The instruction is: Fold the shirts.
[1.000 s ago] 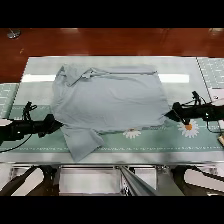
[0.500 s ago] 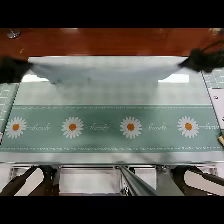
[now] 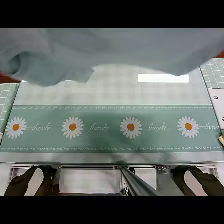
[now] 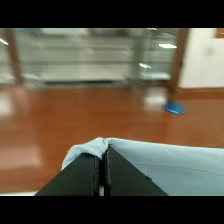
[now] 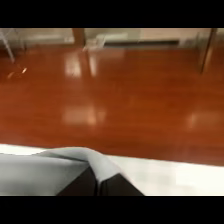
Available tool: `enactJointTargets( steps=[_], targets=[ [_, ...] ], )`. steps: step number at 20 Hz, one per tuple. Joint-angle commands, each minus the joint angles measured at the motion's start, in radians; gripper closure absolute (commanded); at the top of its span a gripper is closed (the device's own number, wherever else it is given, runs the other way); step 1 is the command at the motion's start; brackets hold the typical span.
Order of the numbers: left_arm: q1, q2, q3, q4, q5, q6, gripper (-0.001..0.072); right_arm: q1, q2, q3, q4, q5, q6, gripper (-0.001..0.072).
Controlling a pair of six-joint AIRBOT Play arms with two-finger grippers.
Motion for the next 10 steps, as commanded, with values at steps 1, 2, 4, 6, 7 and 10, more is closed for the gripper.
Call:
enactJointTargets(
  steps=[1, 2, 4, 6, 7, 10],
  targets=[
    [-0.001, 0.157, 0.060, 0.285, -0.042, -0.040, 0.0688, 0.001, 0.144, 0.019, -0.118, 0.055, 0.038, 0.0688],
    [-0.008, 0.190, 0.059, 0.336, -0.058, -0.064, 0.0688, 0.001, 0.163, 0.019, -0.132, 0.079, 0.049, 0.0688],
    [-0.030, 0.232, 0.058, 0.398, -0.103, -0.081, 0.0688, 0.001, 0.177, 0.019, -0.135, 0.140, 0.057, 0.0688],
    [-0.077, 0.249, 0.032, 0.409, -0.144, -0.105, 0.0688, 0.001, 0.174, 0.003, -0.125, 0.213, 0.067, 0.0688],
    [-0.099, 0.250, 0.000, 0.409, -0.157, -0.114, 0.0688, 0.001, 0.174, -0.030, -0.121, 0.230, 0.067, 0.0688],
    [-0.119, 0.243, -0.196, 0.393, -0.166, -0.148, 0.0688, 0.001, 0.171, -0.198, -0.081, 0.235, 0.061, 0.0688]
  ],
)
